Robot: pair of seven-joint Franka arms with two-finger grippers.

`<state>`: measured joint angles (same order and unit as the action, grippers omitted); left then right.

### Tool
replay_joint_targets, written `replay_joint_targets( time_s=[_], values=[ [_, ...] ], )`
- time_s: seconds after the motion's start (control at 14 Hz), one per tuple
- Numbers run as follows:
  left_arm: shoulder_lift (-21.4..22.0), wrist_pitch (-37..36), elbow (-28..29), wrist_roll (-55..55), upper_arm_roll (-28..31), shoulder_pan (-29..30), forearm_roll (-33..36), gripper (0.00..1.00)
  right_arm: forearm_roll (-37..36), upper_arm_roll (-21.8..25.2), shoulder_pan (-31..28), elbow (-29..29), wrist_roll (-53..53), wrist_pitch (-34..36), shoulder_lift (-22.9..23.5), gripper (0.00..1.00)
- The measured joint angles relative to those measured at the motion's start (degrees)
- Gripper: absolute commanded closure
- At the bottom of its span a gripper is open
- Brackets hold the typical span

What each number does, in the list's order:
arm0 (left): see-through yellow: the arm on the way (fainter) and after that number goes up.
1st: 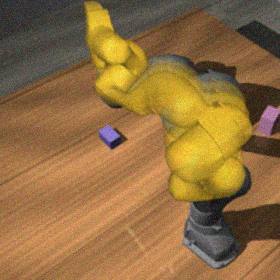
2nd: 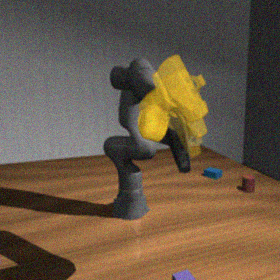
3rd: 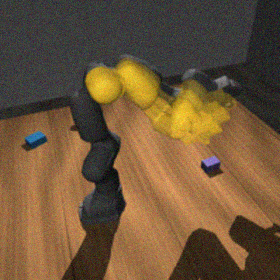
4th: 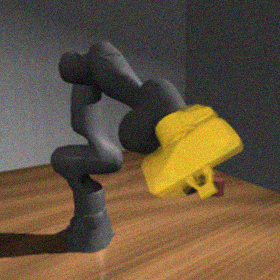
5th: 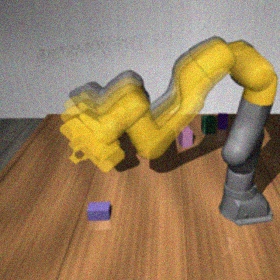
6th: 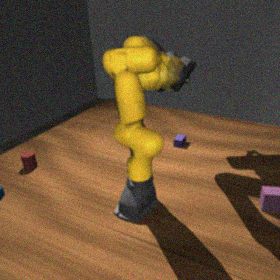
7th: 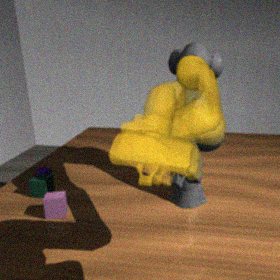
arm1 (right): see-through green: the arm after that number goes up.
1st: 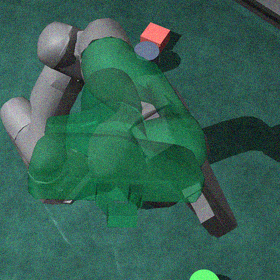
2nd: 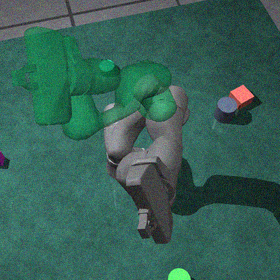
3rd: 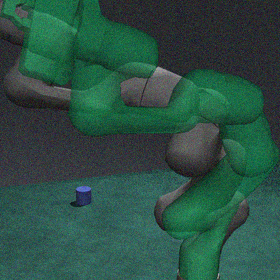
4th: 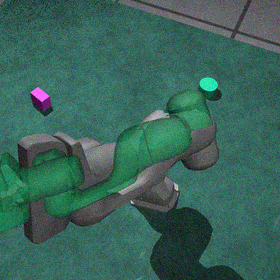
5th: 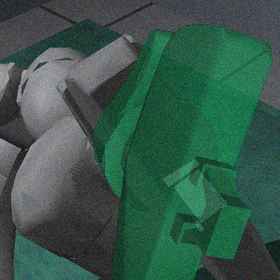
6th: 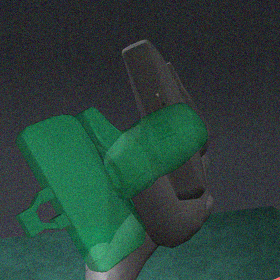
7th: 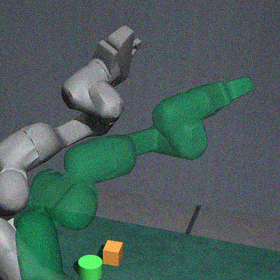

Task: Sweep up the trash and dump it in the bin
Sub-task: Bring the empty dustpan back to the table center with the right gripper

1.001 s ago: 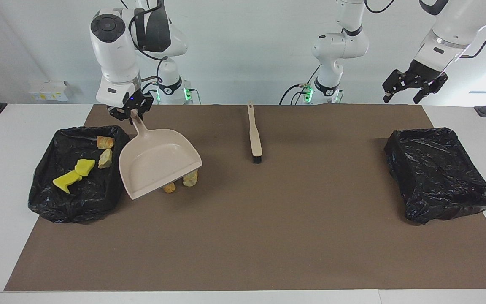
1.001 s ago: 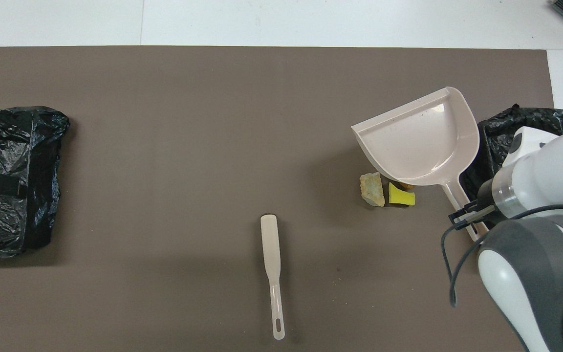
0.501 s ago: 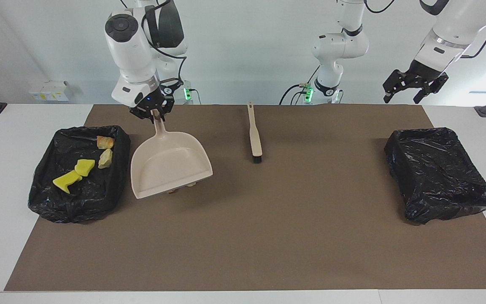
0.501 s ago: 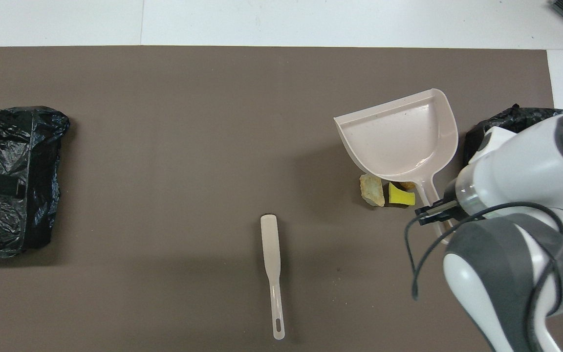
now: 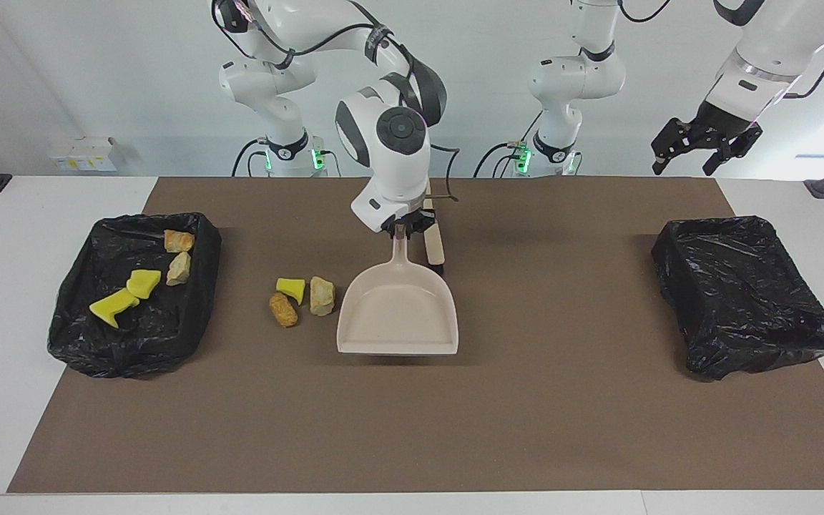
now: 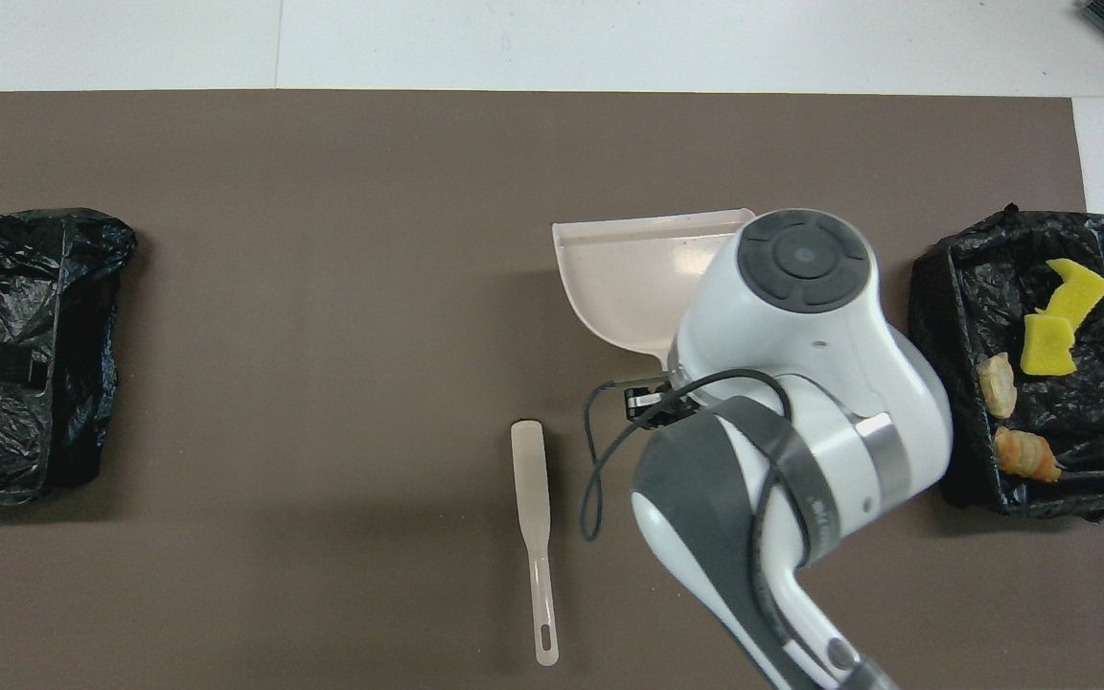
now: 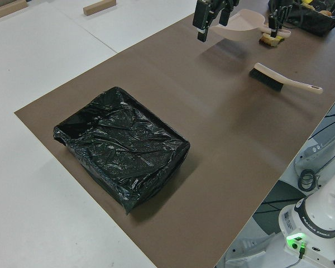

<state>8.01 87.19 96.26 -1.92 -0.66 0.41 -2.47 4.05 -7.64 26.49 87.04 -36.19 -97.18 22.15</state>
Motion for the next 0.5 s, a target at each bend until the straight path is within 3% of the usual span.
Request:
replay_joint_targets(
  time_s=[0.5],
  values=[
    [0.0,0.0,0.0,0.0,0.0,0.0,0.0,0.0,0.0,0.6,1.6,-12.7,-2.2,-2.4,14.2,1.0]
  ],
)
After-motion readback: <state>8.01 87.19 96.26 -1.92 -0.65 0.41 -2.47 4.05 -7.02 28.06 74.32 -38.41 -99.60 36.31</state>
